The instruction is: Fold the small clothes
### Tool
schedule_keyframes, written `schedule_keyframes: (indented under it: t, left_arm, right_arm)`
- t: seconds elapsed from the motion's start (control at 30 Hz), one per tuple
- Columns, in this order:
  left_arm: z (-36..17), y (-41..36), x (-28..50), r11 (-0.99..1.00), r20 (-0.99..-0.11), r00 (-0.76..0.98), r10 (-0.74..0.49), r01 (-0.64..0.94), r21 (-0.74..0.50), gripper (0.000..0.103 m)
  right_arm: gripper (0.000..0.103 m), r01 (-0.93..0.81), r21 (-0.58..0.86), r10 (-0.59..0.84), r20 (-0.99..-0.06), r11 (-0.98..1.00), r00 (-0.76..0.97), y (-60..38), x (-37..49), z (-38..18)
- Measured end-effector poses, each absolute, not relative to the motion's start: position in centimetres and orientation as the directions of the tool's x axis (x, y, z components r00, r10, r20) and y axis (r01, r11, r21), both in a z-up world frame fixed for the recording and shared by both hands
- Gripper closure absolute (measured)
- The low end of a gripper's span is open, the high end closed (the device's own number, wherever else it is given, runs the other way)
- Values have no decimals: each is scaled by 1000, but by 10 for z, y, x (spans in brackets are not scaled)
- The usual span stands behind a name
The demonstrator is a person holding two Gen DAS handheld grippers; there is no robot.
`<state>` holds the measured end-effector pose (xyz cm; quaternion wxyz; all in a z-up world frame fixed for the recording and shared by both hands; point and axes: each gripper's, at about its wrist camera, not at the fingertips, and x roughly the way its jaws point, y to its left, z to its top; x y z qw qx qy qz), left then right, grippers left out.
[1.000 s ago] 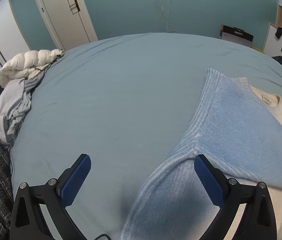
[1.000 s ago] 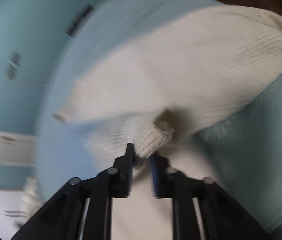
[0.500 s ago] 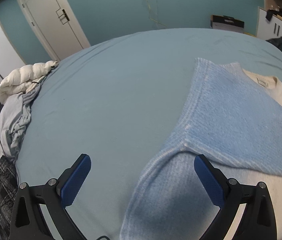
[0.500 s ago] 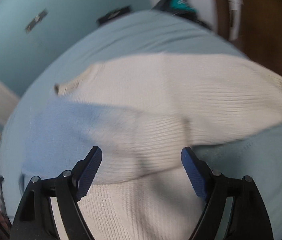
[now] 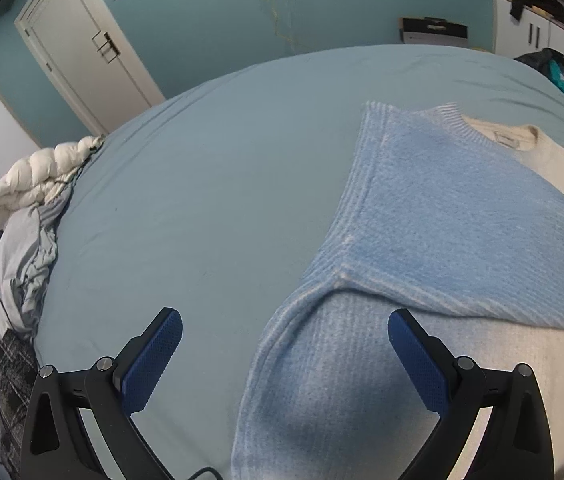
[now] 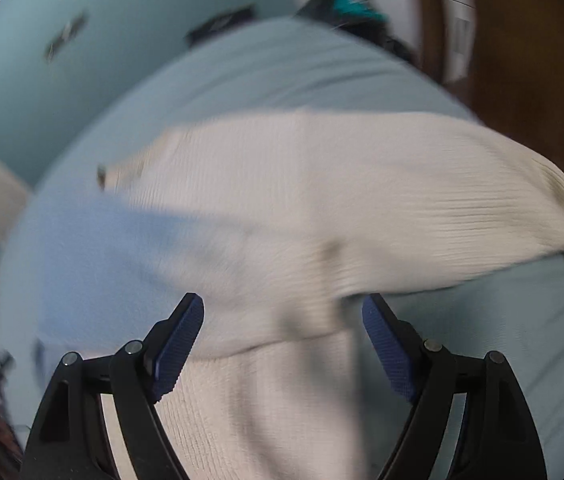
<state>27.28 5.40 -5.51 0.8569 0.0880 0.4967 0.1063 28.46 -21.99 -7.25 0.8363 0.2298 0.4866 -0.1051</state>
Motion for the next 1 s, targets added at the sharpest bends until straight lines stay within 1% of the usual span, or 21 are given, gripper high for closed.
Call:
schedule_keyframes:
  t: [0.07, 0.1, 0.17, 0.23, 0.33, 0.43, 0.5, 0.57, 0.6, 0.7, 0.77, 0.8, 0.83, 0.87, 0.93, 0.97, 1.0]
  left_arm:
    - [-51, 51, 271, 964, -829, 494, 261, -88, 251, 0]
    - [-51, 51, 271, 965, -829, 496, 258, -88, 248, 0]
    - [-50, 49, 271, 965, -829, 496, 258, -88, 248, 0]
    - [-52, 48, 271, 961, -825, 495, 272, -89, 263, 0]
    - [-54, 46, 273, 954, -821, 490, 293, -89, 287, 0]
    - [-56, 44, 274, 950, -820, 485, 303, -89, 299, 0]
    - [-57, 43, 274, 949, -820, 484, 307, -87, 304, 0]
    - [-58, 40, 275, 947, -819, 483, 309, -80, 311, 0]
    - [-57, 40, 276, 947, -819, 484, 309, -79, 311, 0]
    - [-54, 38, 275, 948, -814, 495, 304, -75, 309, 0]
    - [-52, 38, 273, 949, -811, 502, 300, -76, 305, 0]
    - [-51, 38, 273, 951, -811, 504, 296, -75, 301, 0]
    - [-50, 39, 273, 951, -811, 506, 294, -75, 299, 0]
    - [-50, 40, 272, 952, -810, 507, 293, -76, 297, 0]
    - [-49, 41, 270, 953, -811, 506, 292, -78, 294, 0]
    - [-49, 42, 270, 953, -813, 504, 292, -79, 293, 0]
    - [-50, 42, 269, 953, -815, 502, 290, -80, 291, 0]
  right_arm:
    - [24, 491, 323, 24, -853, 809, 521, -260, 266, -77]
    - [24, 564, 340, -13, -849, 753, 528, -292, 249, -83]
    - [24, 704, 323, -87, -874, 632, 478, -341, 231, -105]
    - [24, 775, 366, -79, -880, 515, 468, -382, 212, -127]
    - [24, 811, 484, 3, -859, 329, 511, -428, 194, -162]
    - [25, 766, 618, 62, -784, 175, 618, -455, 187, -179]
    - [36, 747, 651, 54, -758, 137, 650, -460, 194, -183]
    - [83, 732, 661, 72, -748, 167, 659, -461, 211, -186]
    - [93, 747, 638, 71, -767, 188, 637, -460, 219, -185]
    - [96, 785, 568, -19, -807, 248, 590, -444, 219, -163]
    - [96, 762, 498, -99, -807, 415, 581, -406, 231, -126]
    - [96, 723, 484, -103, -793, 493, 601, -388, 235, -113]
    - [96, 669, 491, -80, -771, 558, 632, -367, 240, -102]
    - [96, 592, 507, -29, -744, 627, 668, -342, 243, -91]
    - [94, 474, 505, 74, -736, 721, 673, -299, 247, -82]
    - [91, 438, 492, 110, -749, 752, 653, -283, 248, -84]
    - [85, 411, 463, 124, -767, 785, 629, -272, 245, -87]
